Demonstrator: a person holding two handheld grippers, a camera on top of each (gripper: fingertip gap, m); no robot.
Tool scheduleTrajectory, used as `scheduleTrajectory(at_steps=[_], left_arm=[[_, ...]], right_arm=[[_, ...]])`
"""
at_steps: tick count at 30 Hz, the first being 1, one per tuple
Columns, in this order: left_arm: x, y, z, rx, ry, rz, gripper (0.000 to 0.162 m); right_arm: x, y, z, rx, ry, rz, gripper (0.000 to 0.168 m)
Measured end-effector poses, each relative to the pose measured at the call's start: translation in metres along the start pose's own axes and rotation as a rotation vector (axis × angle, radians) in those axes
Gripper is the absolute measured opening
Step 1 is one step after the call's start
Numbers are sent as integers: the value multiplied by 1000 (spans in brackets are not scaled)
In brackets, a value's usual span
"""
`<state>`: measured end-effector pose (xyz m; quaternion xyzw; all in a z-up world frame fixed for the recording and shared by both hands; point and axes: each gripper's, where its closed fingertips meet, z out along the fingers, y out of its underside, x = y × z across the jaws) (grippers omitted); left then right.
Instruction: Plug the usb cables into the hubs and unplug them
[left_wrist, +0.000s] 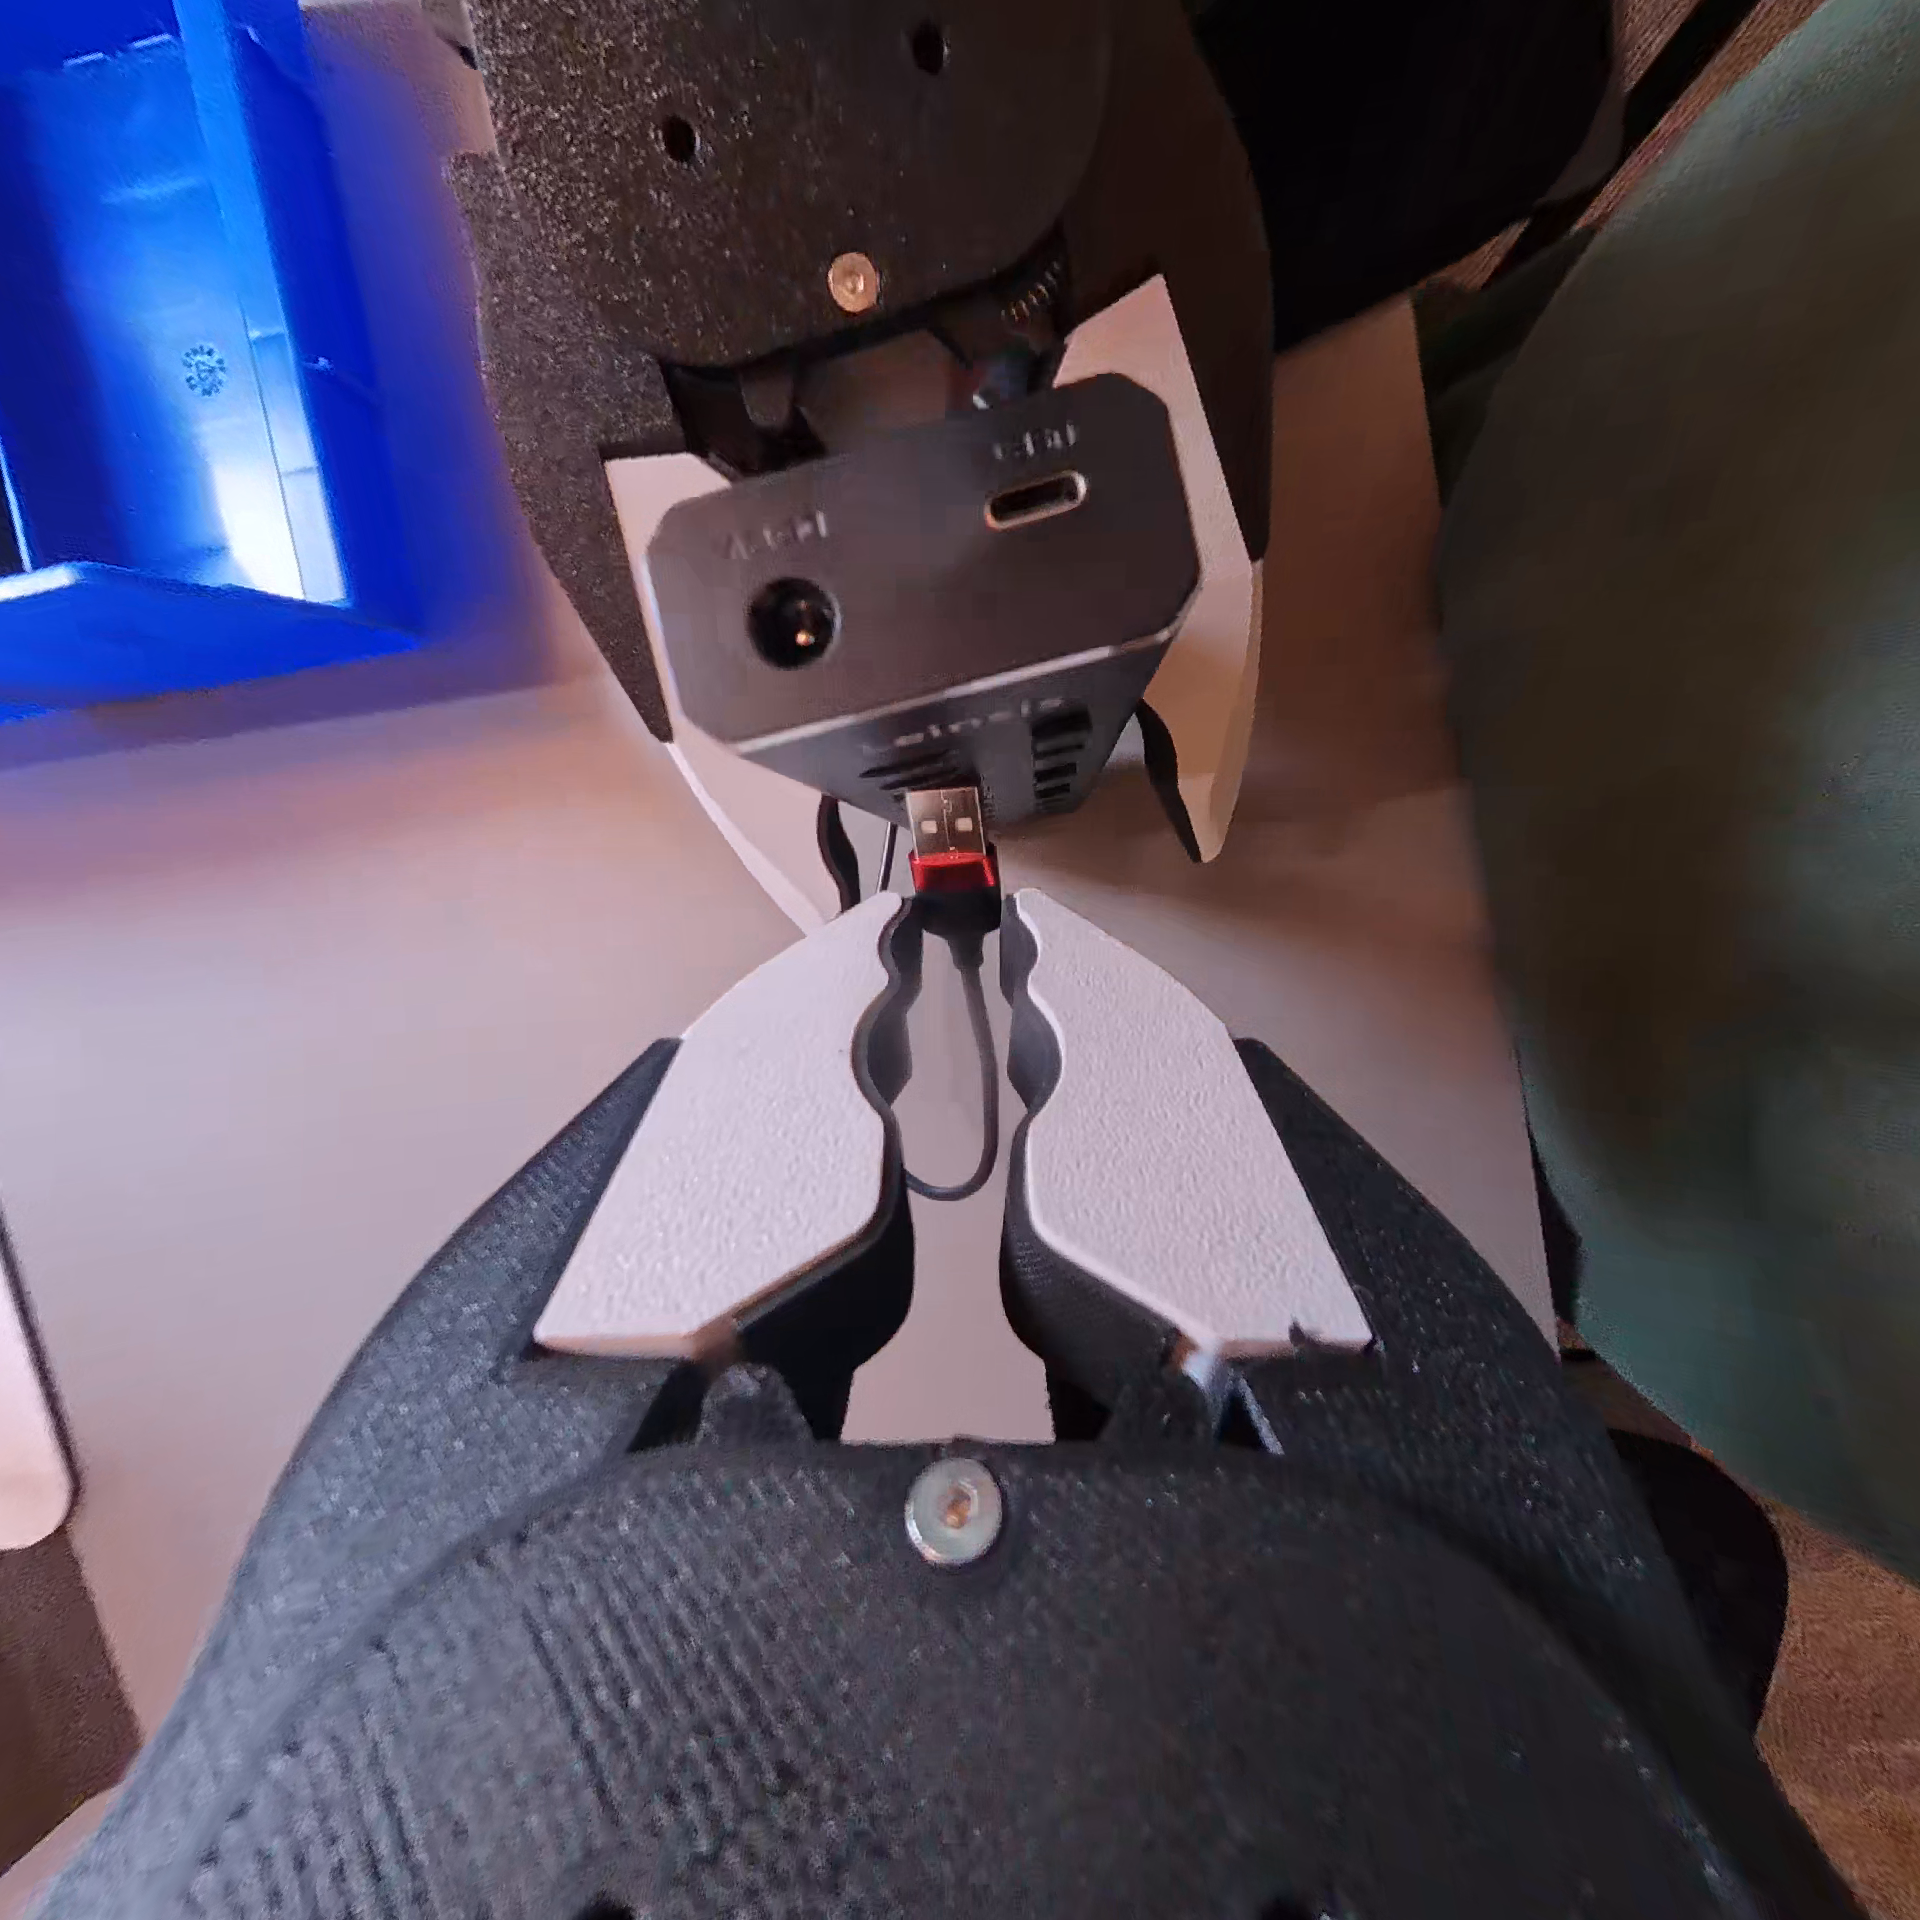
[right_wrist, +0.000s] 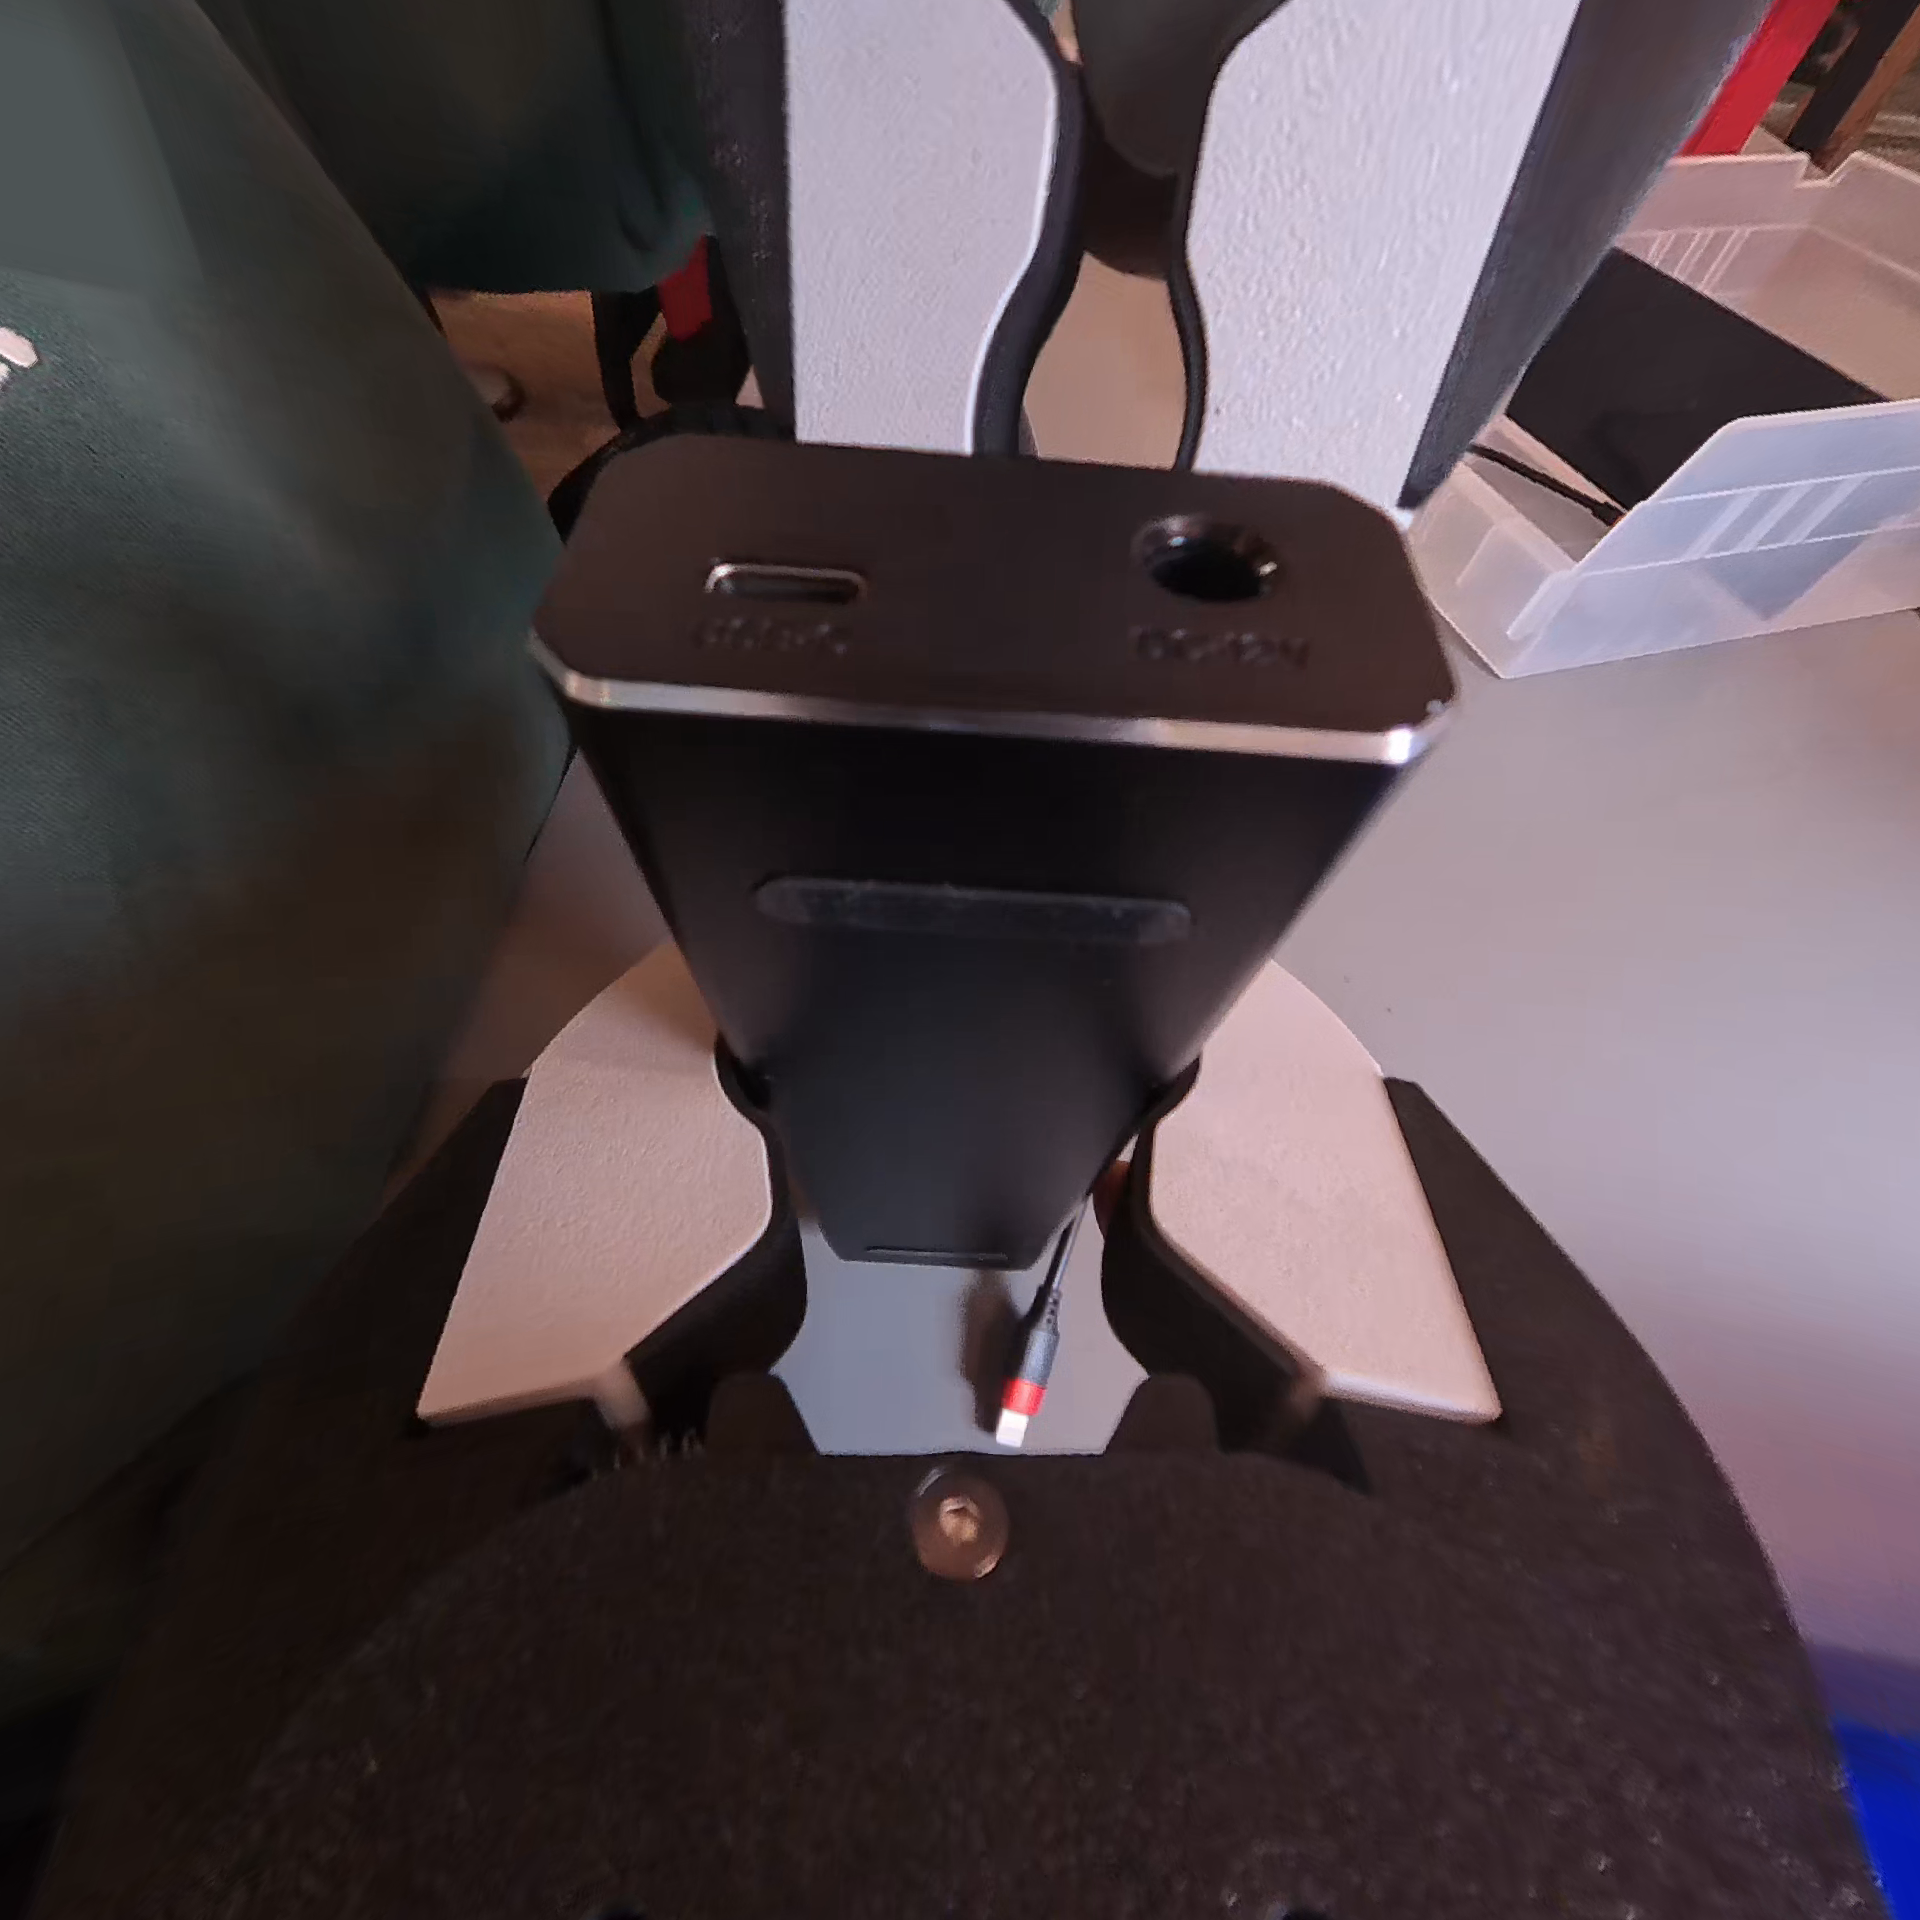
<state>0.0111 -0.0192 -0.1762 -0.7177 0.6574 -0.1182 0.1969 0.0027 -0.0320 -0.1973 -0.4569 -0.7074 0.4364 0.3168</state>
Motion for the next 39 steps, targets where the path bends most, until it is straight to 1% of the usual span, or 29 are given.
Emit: scheduleTrajectory(at_steps=[7, 11, 15, 18, 25, 32, 35, 39], left_arm=[[-4, 1, -3, -115, -40, 39, 15], [-10, 0, -5, -104, -41, -7, 15], [-8, 9, -1, -175, -5, -4, 15], [-3, 11, 4, -190, 23, 0, 15], [-5, -1, -6, -102, 45, -30, 14], [-11, -6, -10, 1, 53, -91, 14], [-11, -5, -8, 12, 65, -101, 14], [-12, -14, -12, 138, 78, -125, 14]], right_arm=[[3, 2, 0, -3, 8, 45, 71], [8, 5, -1, -18, 30, 64, 71], [3, 7, 5, -31, 8, 63, 72], [4, 4, 4, -10, 4, 75, 72], [6, 8, 2, -8, 9, 87, 71], [7, 4, -1, 22, -5, 105, 71], [7, 5, 0, 25, -7, 108, 72], [5, -3, -4, 82, -25, 119, 71]])
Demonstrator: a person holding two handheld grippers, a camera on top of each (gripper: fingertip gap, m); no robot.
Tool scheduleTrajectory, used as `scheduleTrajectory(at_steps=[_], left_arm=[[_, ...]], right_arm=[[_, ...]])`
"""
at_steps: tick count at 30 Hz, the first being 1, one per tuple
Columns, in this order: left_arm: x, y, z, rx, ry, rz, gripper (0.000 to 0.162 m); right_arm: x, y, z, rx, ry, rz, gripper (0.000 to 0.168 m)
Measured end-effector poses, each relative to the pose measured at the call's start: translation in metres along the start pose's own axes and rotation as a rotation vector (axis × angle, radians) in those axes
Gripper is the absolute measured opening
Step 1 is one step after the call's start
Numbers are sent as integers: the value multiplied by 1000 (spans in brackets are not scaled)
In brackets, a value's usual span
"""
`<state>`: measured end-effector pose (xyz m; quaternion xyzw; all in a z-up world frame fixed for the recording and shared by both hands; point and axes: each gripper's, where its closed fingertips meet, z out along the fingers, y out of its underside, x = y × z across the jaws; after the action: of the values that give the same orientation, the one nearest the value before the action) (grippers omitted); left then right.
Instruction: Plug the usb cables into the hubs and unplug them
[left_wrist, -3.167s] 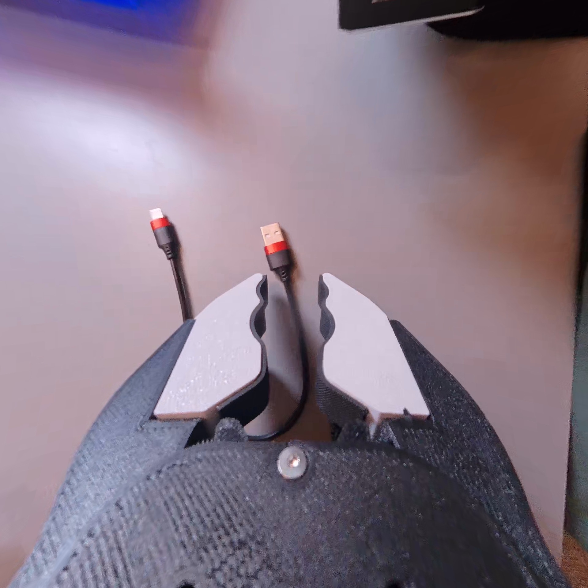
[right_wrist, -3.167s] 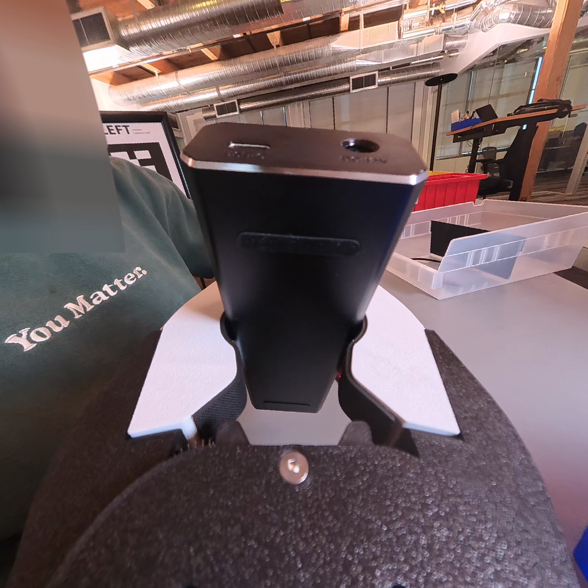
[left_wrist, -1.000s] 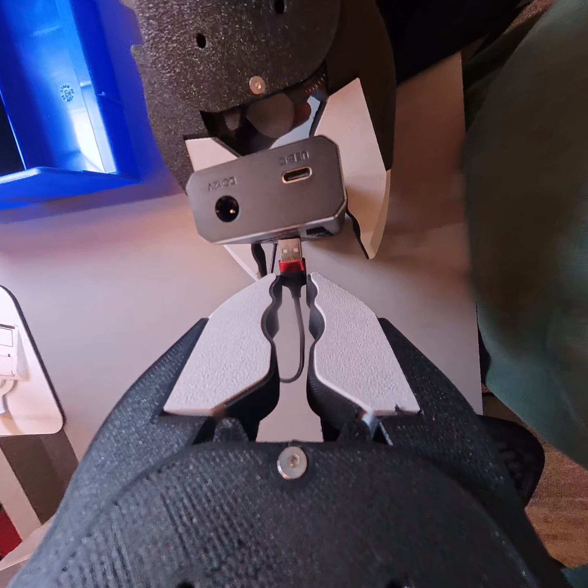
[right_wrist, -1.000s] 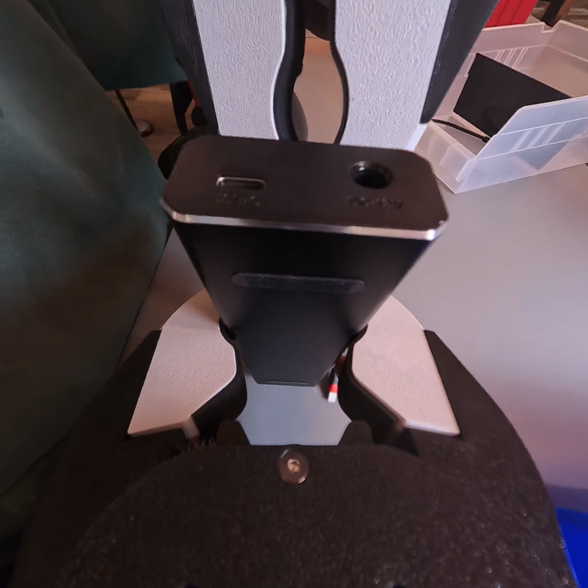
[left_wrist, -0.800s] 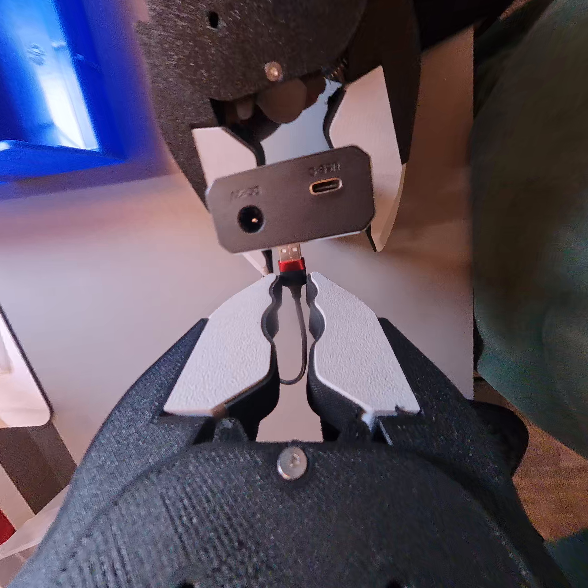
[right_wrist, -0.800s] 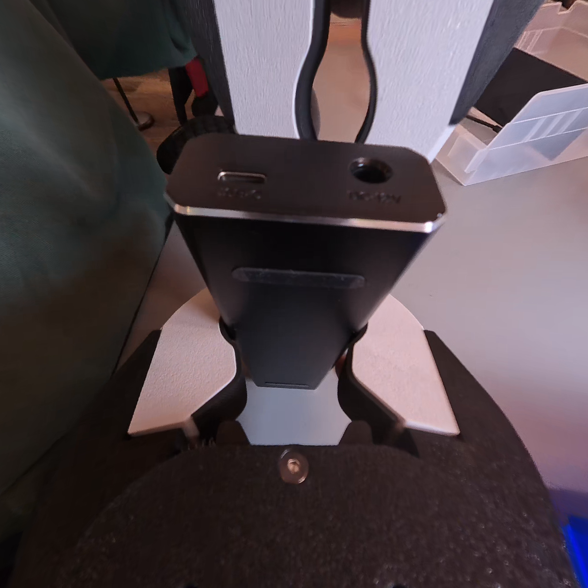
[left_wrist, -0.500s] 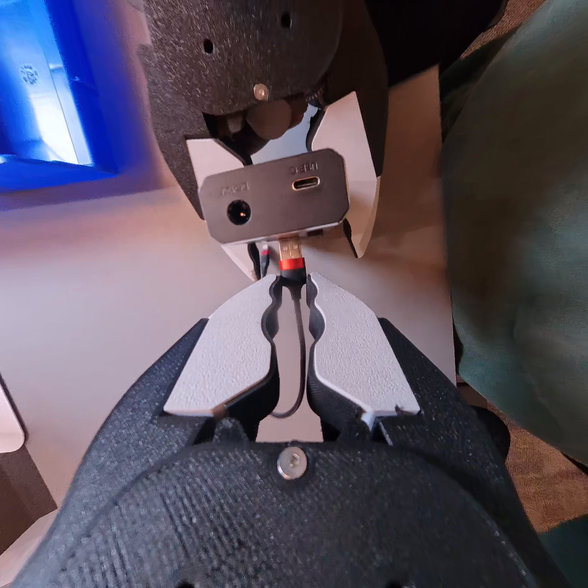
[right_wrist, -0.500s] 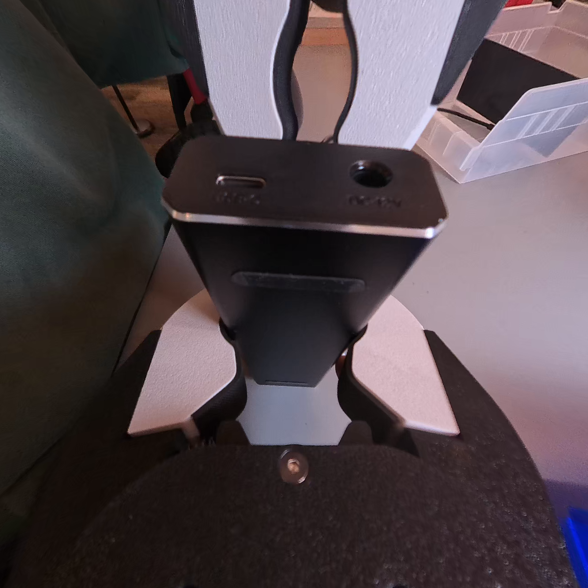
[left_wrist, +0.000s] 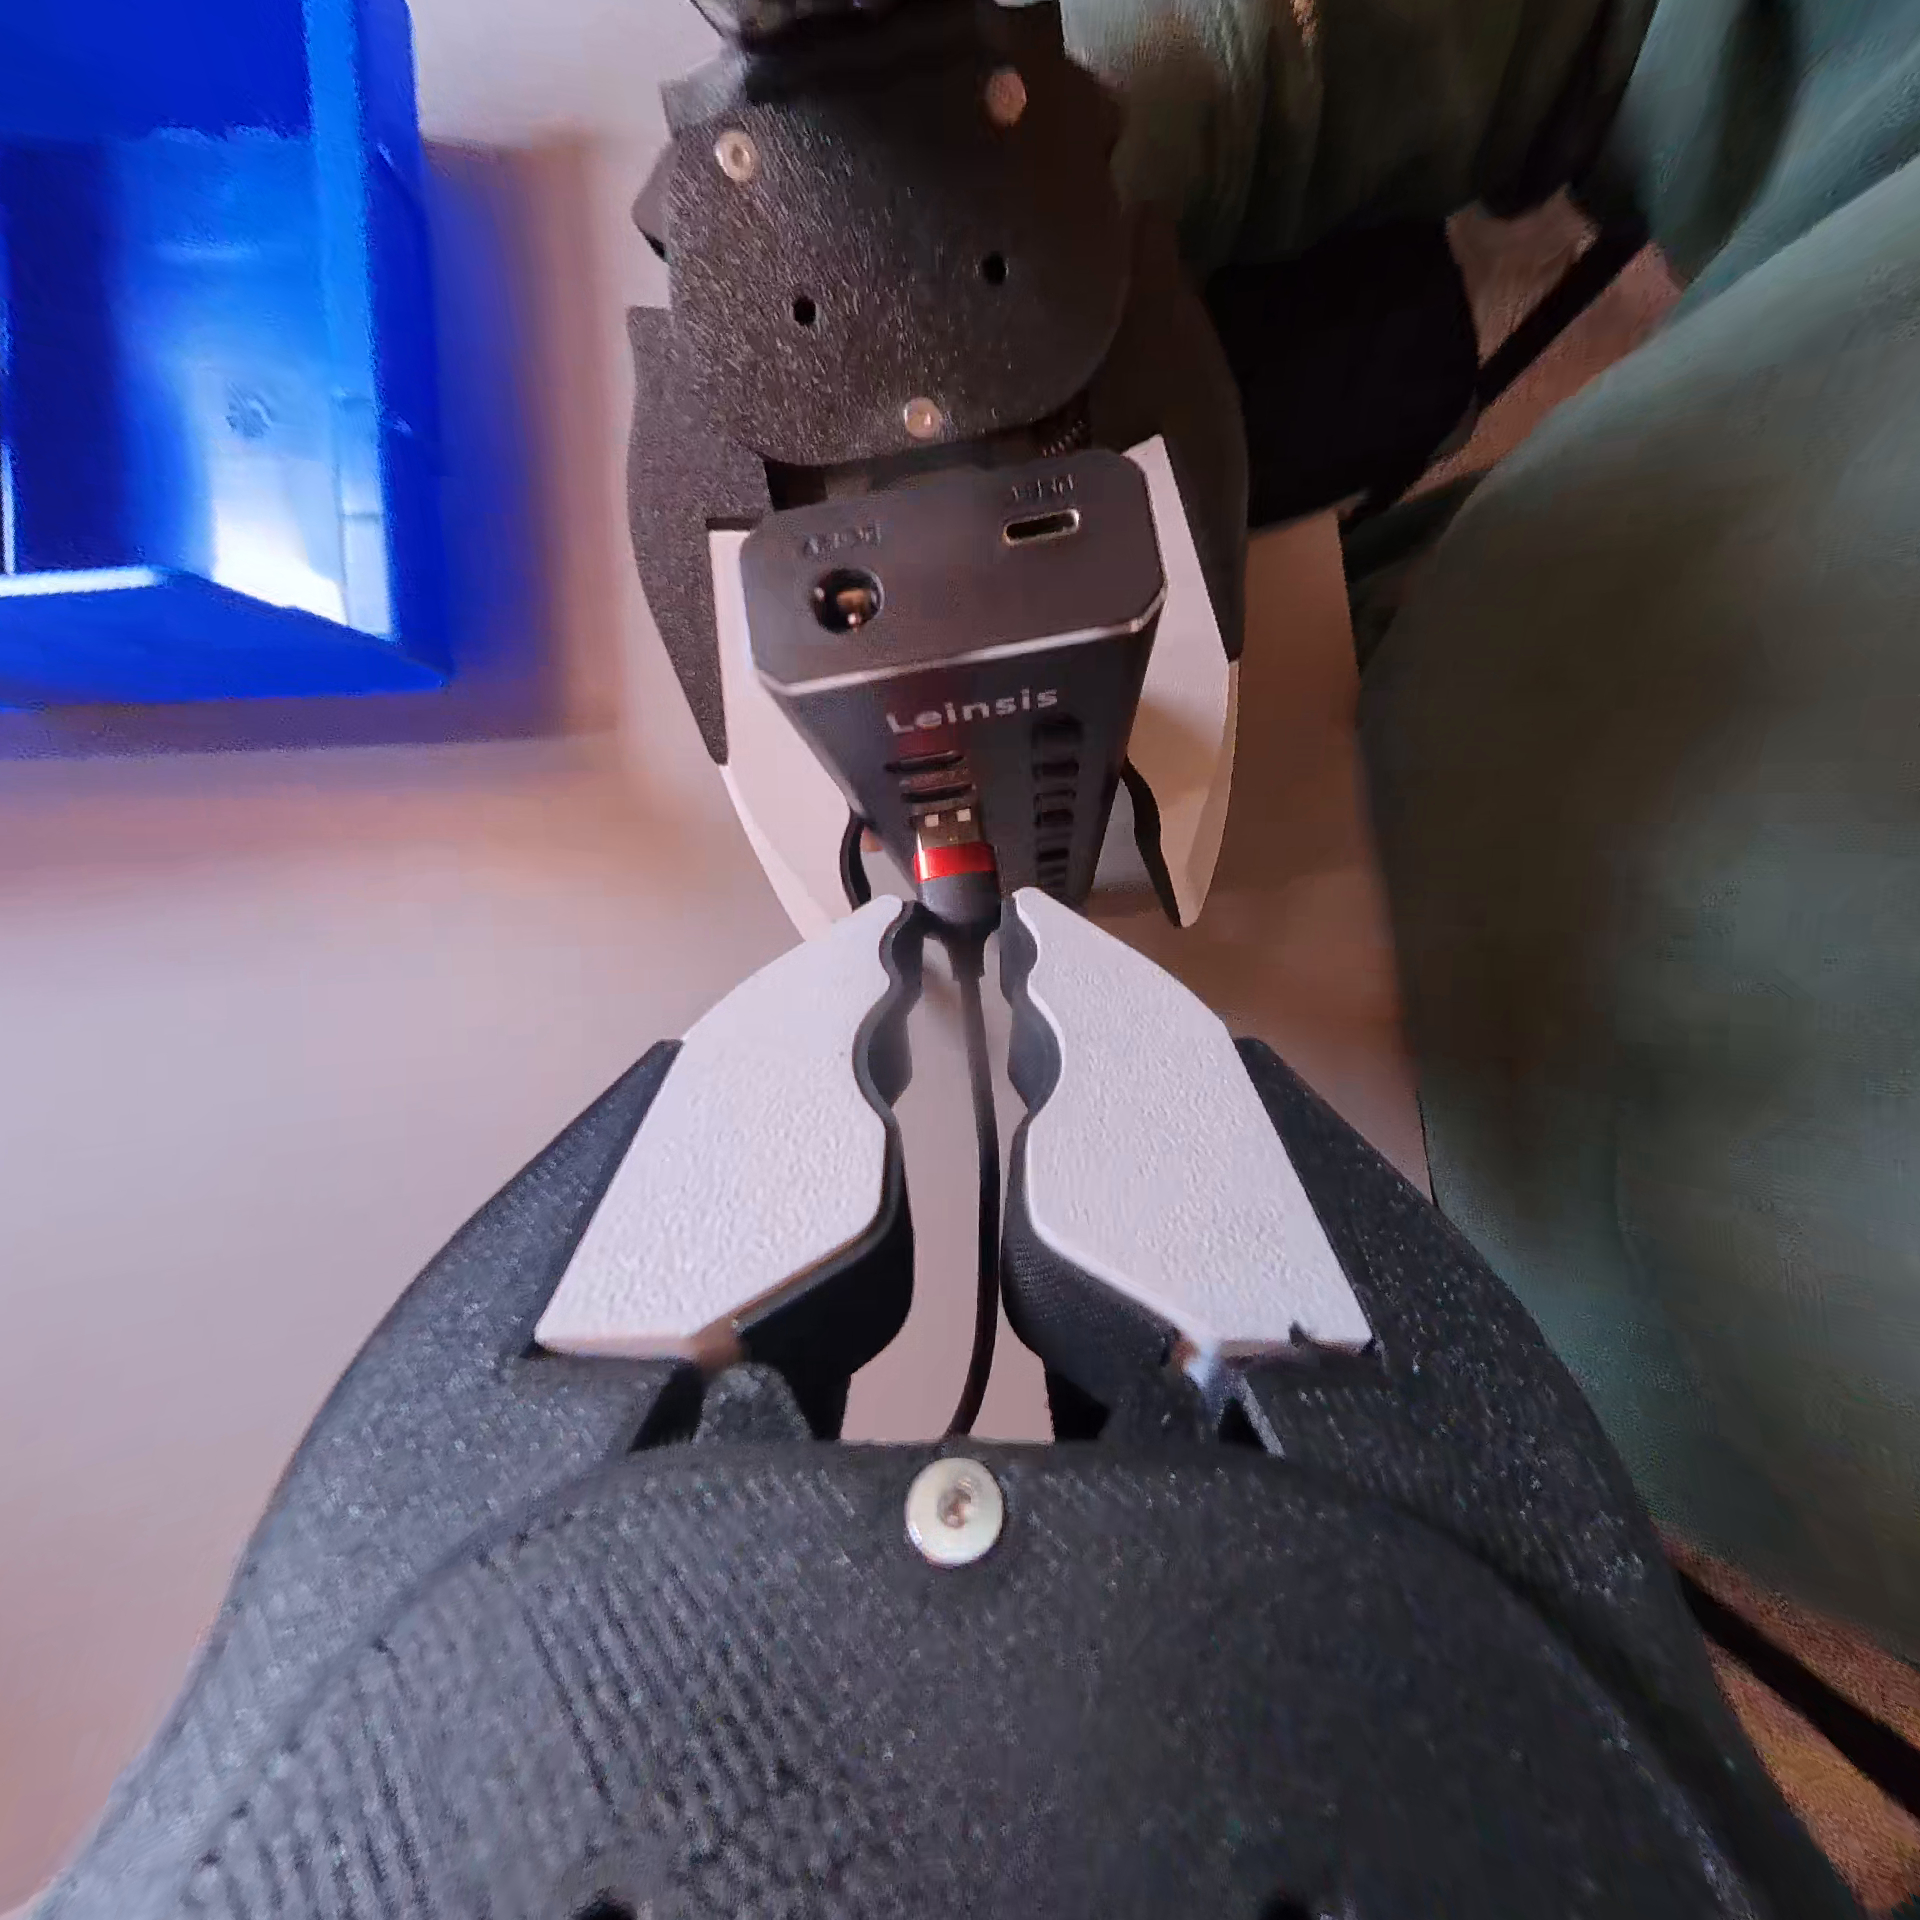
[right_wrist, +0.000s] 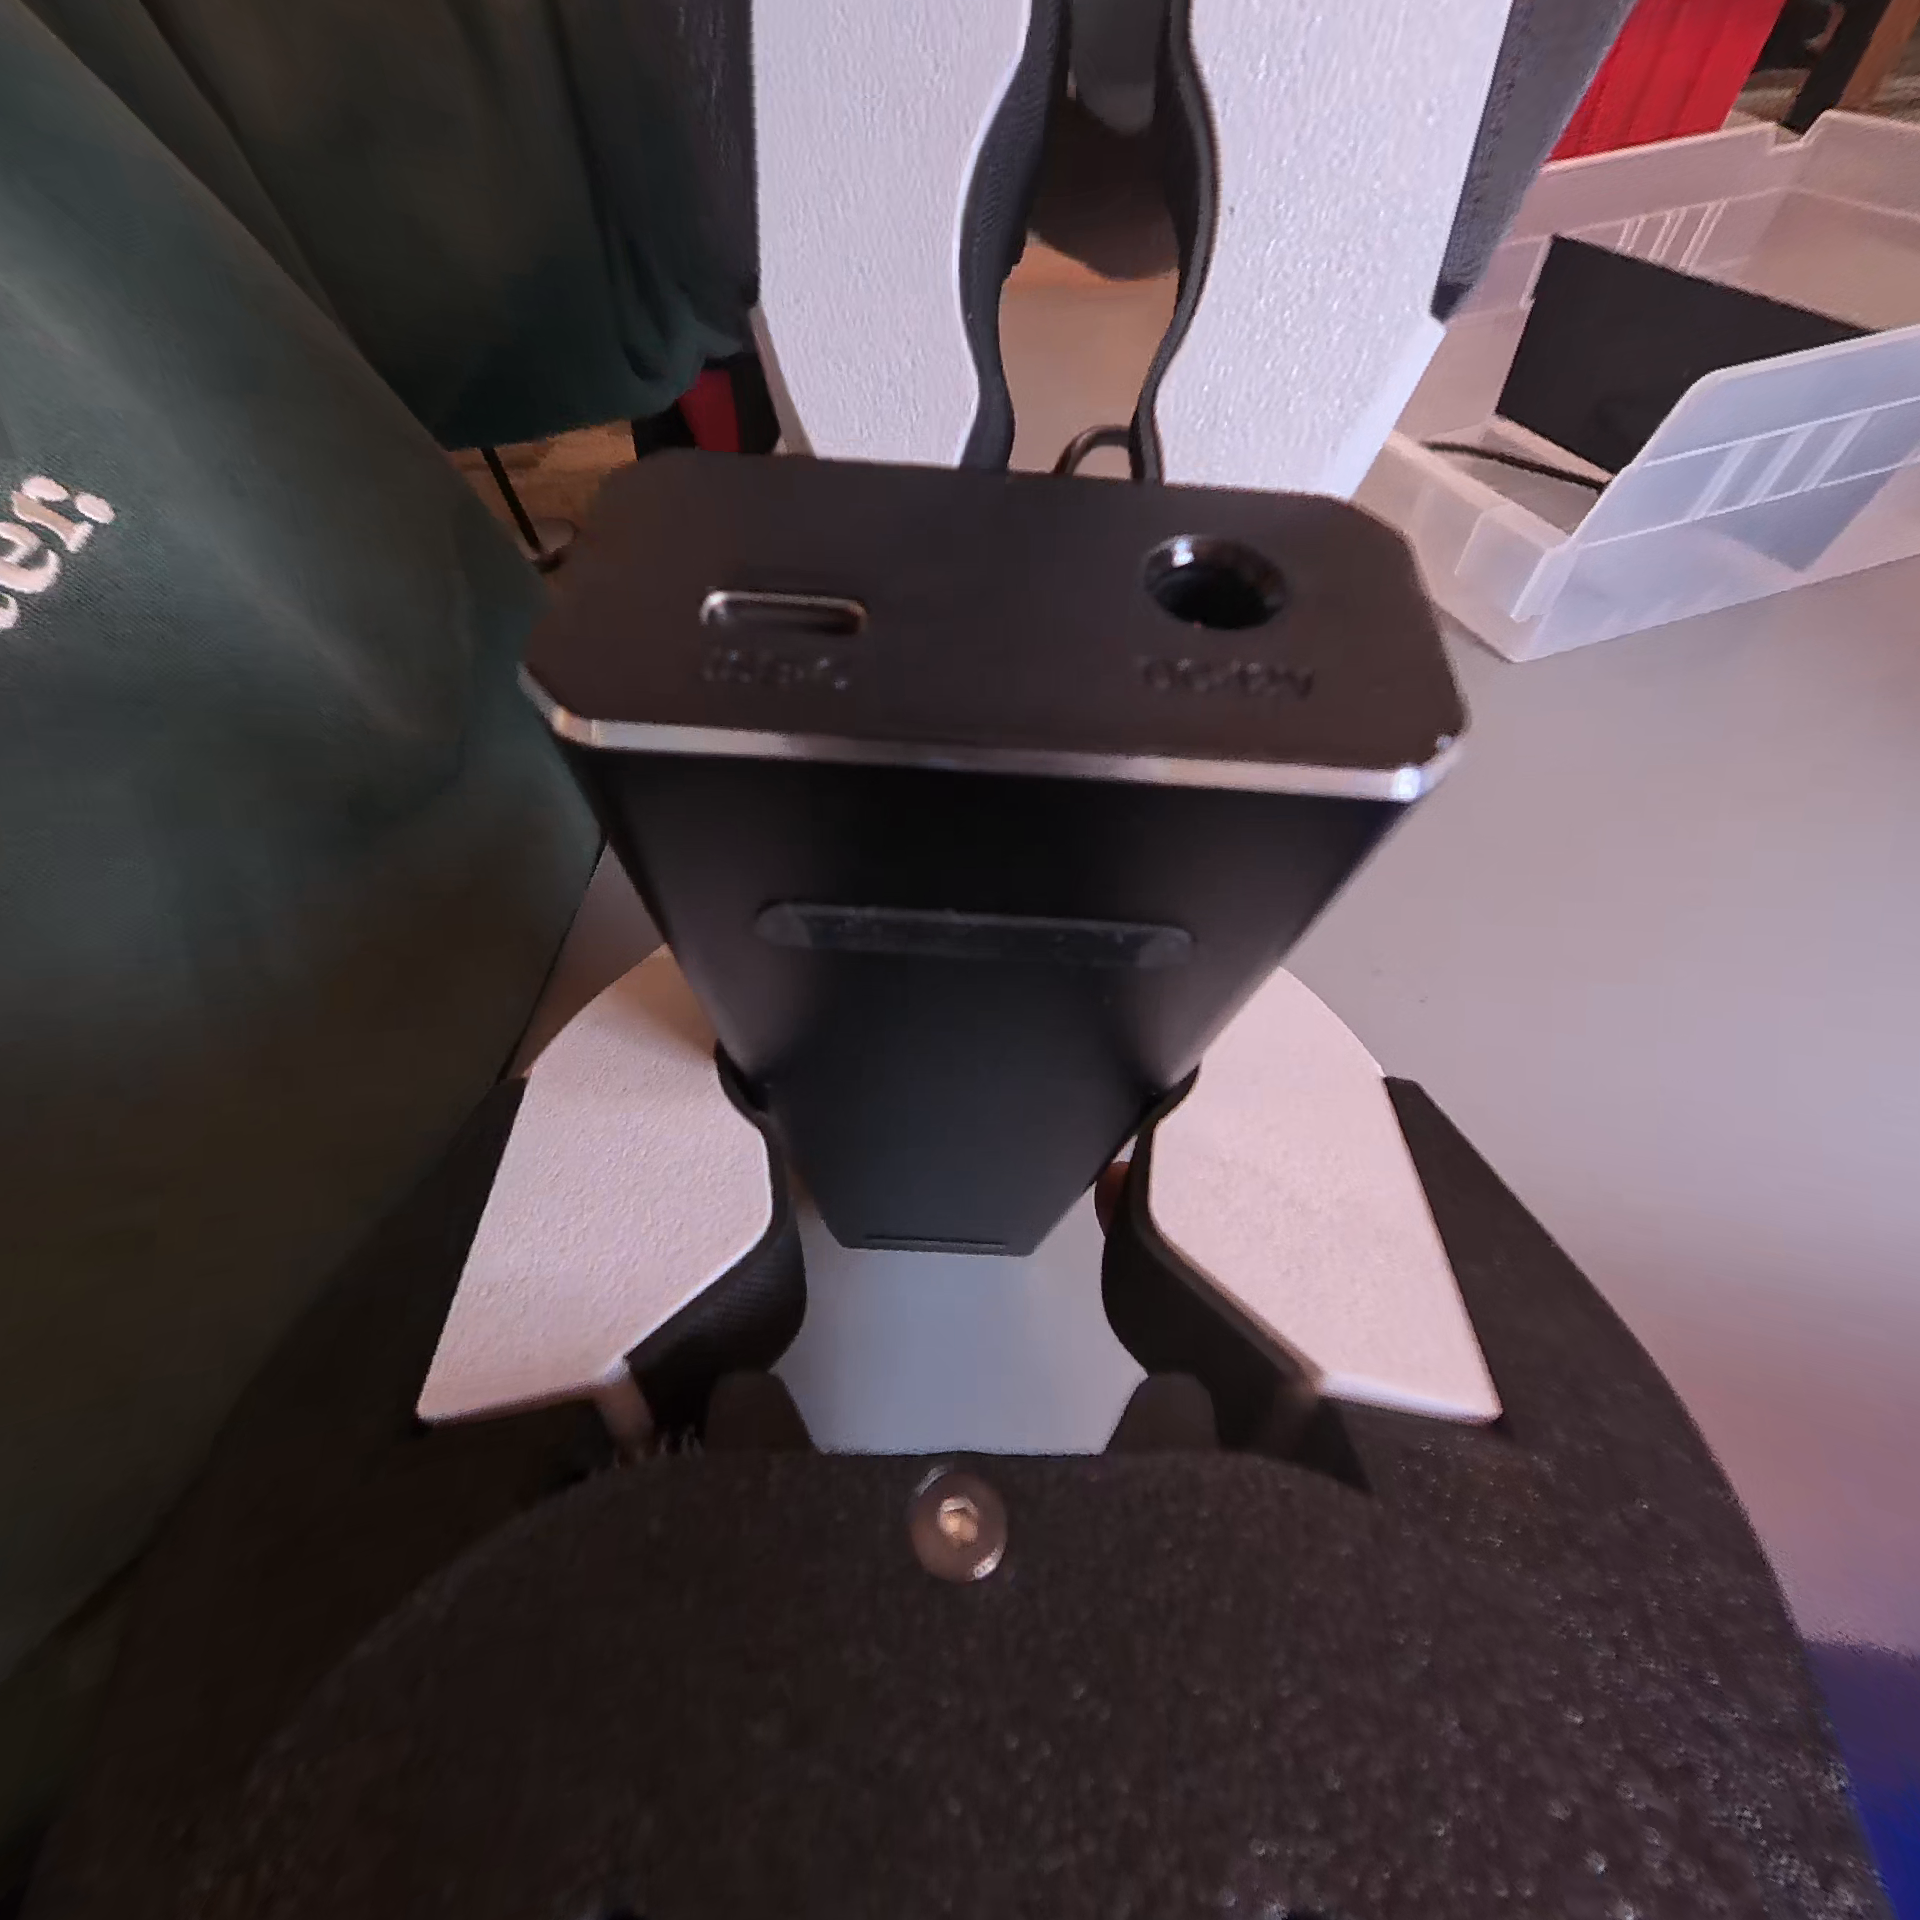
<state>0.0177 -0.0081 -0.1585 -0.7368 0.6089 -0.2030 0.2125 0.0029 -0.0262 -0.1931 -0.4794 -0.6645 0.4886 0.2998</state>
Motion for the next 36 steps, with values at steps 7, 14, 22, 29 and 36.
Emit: scheduleTrajectory(at_steps=[7, 14, 22, 29, 36], left_arm=[[2, -3, 2, 135, 17, -11, 15], [2, -4, 7, 174, -6, -9, 14], [2, 7, 12, 180, -24, 12, 14], [-42, 5, -92, 521, -344, -14, 27], [-159, 178, -170, 283, -620, -460, 33]], right_arm=[[-3, -5, -1, 31, -15, -12, 71], [1, 1, 3, -16, 44, -54, 71], [3, 11, 11, -79, 59, -69, 71], [17, -18, -16, 98, 114, 1, 72], [24, -31, -33, 185, 149, 17, 71]])
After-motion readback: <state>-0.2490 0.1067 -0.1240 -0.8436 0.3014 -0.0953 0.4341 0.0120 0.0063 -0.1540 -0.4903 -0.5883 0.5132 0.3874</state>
